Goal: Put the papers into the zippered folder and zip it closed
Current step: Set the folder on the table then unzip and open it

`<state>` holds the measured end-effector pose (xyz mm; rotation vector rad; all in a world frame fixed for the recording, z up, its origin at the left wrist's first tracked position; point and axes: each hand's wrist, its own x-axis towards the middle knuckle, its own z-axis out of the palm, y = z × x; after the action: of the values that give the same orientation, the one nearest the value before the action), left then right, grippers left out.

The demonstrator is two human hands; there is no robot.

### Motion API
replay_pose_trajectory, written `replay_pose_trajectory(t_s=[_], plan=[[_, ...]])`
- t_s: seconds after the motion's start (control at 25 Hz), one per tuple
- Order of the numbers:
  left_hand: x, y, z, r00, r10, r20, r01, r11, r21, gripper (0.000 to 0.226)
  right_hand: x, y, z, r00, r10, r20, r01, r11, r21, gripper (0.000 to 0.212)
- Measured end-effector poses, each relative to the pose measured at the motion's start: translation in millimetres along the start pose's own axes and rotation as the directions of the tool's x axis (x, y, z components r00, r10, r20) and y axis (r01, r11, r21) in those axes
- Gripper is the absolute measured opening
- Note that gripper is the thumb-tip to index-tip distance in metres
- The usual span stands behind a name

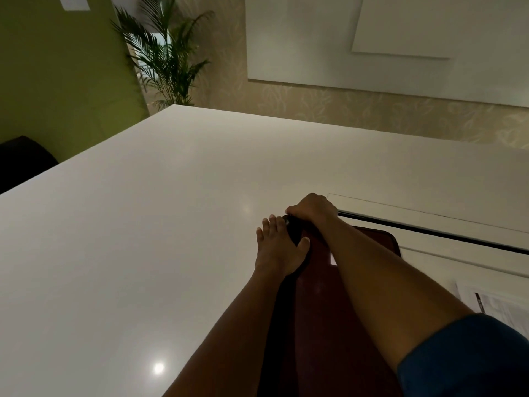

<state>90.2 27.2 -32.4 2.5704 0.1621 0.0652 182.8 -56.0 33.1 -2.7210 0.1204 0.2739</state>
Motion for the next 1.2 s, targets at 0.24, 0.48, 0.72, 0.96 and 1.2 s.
replay_pose_trajectory(t_s=[0.24, 0.48, 0.72, 0.96, 1.2], plan=[[1.0, -2.7, 0.3, 1.000, 0.002, -0.012, -0.002, 1.000, -0.013, 0.090, 14.5, -30.0, 6.1, 0.980, 0.112, 0.162, -0.100, 0.992, -0.077, 0.026], [0.8, -3.3, 1.4, 1.000, 0.002, -0.019, -0.002, 1.000, -0.027, 0.091, 26.0, -25.2, 6.4, 0.971, 0.140, 0.193, -0.116, 0.984, -0.132, 0.027], [0.4, -2.8, 0.5, 1.000, 0.002, -0.016, -0.002, 1.000, -0.003, 0.091, 25.6, -5.0, 5.0, 0.980, 0.170, 0.104, -0.164, 0.985, -0.060, 0.016], [-1.5, -2.0, -1.8, 1.000, -0.003, -0.001, 0.003, 1.000, 0.013, 0.091, 23.5, 20.7, -2.8, 0.969, 0.238, -0.074, -0.240, 0.970, -0.033, 0.008], [0.0, -3.4, -0.5, 1.000, -0.004, 0.002, 0.004, 1.000, -0.002, 0.091, 22.3, 79.4, -24.8, 0.940, 0.304, -0.153, -0.317, 0.946, -0.066, 0.014]])
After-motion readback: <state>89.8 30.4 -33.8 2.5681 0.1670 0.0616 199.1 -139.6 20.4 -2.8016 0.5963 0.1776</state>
